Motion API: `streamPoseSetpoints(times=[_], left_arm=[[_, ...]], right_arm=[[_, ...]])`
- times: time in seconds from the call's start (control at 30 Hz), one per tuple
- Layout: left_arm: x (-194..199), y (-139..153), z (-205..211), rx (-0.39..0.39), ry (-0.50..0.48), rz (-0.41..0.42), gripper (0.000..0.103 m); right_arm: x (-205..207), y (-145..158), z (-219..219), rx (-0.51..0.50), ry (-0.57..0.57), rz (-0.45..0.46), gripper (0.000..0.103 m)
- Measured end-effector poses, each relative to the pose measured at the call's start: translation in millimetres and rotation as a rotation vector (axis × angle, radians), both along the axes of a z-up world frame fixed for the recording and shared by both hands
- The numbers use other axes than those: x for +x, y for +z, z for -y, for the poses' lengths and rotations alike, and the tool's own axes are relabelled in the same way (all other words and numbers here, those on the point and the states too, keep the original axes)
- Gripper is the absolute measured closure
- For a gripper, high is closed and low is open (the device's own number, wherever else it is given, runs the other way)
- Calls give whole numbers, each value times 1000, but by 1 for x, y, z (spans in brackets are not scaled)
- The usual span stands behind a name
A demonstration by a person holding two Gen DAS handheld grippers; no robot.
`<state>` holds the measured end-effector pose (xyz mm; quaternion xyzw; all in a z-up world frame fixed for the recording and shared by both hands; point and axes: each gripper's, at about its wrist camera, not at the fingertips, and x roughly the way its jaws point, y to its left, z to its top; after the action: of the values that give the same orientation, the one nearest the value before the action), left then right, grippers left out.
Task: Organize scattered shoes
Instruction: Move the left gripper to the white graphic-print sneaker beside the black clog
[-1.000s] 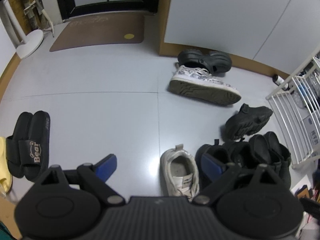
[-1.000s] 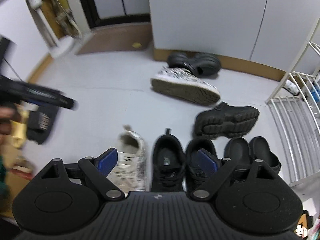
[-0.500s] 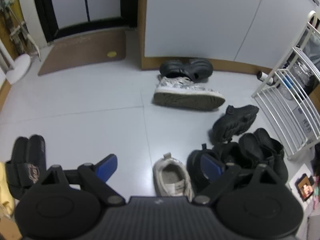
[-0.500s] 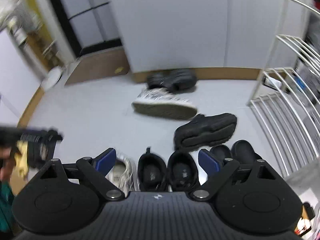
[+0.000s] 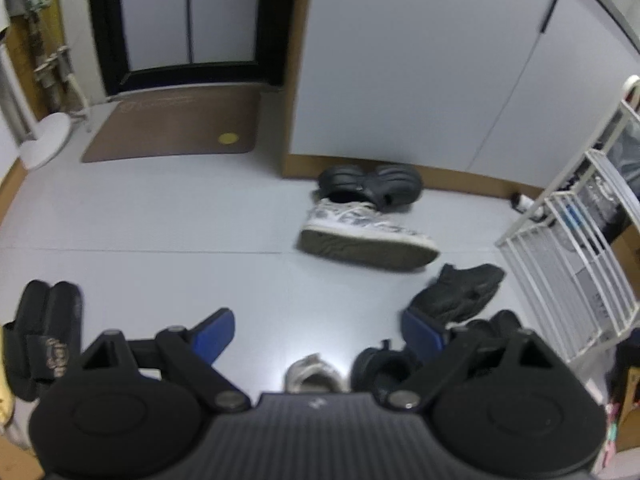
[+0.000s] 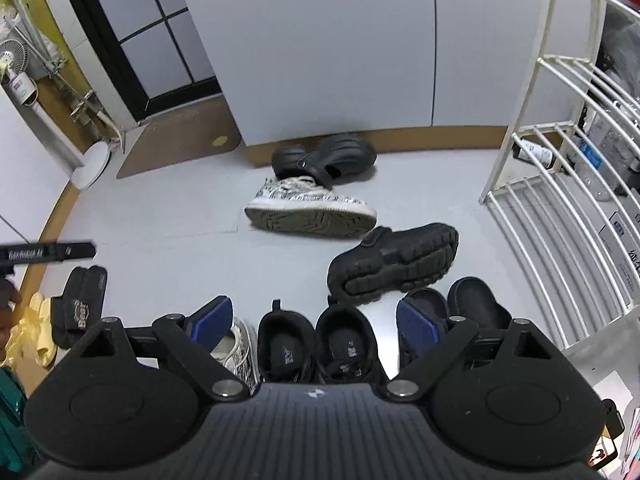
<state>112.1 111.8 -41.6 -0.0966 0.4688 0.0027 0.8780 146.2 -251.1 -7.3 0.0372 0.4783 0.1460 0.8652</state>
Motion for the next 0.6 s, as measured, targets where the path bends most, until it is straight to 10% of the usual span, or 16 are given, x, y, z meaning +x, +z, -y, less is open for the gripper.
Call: streamPoseSetpoints(times=[0.6], left_arm=[[154, 19, 45, 128, -101, -77, 13]], right_arm=[[26, -4, 13, -45, -25, 0, 11]])
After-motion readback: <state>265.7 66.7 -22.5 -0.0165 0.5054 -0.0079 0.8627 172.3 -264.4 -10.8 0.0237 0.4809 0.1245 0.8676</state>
